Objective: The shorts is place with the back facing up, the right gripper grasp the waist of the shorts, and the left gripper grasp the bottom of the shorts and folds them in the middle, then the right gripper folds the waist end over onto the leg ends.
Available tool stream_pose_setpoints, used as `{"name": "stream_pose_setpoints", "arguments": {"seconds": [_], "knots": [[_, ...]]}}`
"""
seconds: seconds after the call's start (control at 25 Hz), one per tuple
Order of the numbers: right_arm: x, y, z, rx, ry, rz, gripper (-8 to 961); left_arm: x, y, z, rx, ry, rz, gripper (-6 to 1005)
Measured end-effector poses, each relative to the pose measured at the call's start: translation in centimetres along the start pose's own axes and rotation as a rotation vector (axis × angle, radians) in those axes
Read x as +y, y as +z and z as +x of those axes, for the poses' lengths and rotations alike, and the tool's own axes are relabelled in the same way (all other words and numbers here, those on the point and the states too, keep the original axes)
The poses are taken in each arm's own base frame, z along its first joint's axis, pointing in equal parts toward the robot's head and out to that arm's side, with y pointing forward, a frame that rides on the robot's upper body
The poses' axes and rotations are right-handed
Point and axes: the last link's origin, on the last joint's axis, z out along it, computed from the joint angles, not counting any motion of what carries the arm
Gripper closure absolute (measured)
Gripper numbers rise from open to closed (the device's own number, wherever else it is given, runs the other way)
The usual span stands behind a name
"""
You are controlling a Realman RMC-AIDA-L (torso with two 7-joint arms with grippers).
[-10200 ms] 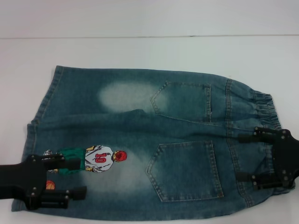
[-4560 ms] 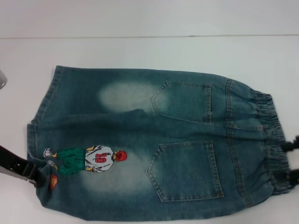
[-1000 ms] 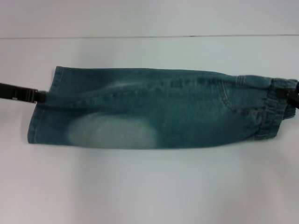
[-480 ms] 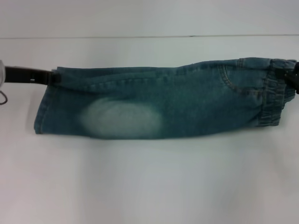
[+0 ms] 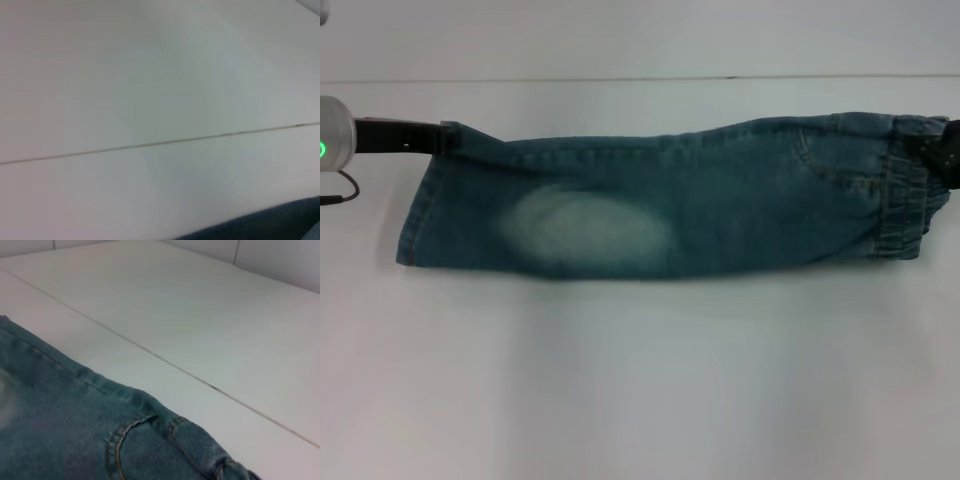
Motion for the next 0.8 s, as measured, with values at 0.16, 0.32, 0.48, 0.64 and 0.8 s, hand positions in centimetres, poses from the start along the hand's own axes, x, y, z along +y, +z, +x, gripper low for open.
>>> {"name": "stream_pose_setpoints", "arguments": {"seconds": [0.16,0.32,0.48,0.64,0.8], "knots": [[0.1,0.4,0.1,0.004,0.0,0.014,817,-0.2,0.3,0.0,0.011,-0.003,0.019,970],[0.2,1.3,0.1,0.006,0.005,0.021,811,-0.6,0.9,-0.4,0.02,-0.003,0.046,970],[0.4,2.3,-0.3,0.008,0.001,0.02,805,-0.5,1.3,-0.4,0.028,0.007,0.065,956],[0.1,3.2,-0.7,0.021,0.005,0.054,799,-0.7,1.5,-0.6,0.044,0.002,0.091,906],[0.2,3.5,-0.7,0.035,0.015,0.056,793,-1.3,1.3,-0.7,0.038,-0.005,0.104,791]]}}
